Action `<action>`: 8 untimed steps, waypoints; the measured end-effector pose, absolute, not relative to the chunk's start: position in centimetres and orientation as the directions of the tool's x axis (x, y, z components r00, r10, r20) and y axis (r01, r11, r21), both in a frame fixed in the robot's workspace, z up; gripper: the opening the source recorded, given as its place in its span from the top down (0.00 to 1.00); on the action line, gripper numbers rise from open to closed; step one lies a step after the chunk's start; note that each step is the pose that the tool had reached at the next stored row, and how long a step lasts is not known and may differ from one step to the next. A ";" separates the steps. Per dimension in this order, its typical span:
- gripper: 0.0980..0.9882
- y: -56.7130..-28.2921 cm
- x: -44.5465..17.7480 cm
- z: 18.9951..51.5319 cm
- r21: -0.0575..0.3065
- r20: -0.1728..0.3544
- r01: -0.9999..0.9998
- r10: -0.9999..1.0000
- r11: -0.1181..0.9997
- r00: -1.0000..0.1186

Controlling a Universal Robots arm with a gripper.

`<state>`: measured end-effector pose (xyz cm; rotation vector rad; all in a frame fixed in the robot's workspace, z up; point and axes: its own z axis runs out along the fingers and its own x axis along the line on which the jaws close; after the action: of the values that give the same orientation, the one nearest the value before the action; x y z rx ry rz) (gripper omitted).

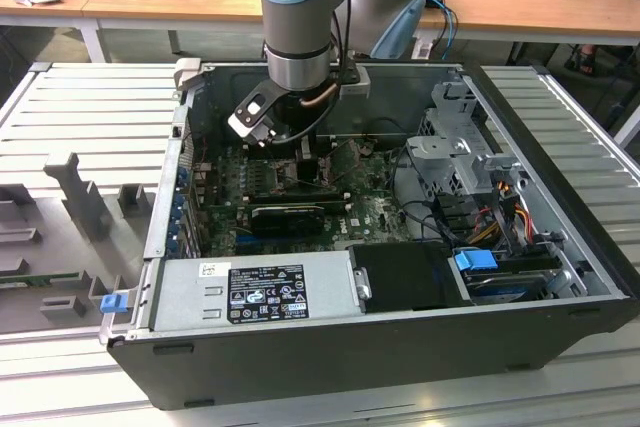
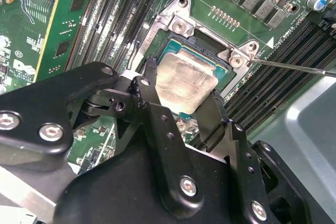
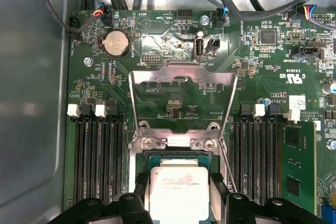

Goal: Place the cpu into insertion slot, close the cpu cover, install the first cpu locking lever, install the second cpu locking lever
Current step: 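Place the cpu into insertion slot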

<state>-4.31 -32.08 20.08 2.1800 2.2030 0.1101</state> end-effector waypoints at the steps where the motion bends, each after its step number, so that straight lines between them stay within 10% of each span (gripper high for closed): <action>1: 0.49 -32.1 -4.3 20.1 0.079 0.021 0.997 1.000 0.010 -0.011; 8: 0.42 -32.0 -4.3 20.1 0.079 0.028 0.997 1.000 0.009 -0.011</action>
<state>-4.31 -32.01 20.06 2.1835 2.2059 0.1179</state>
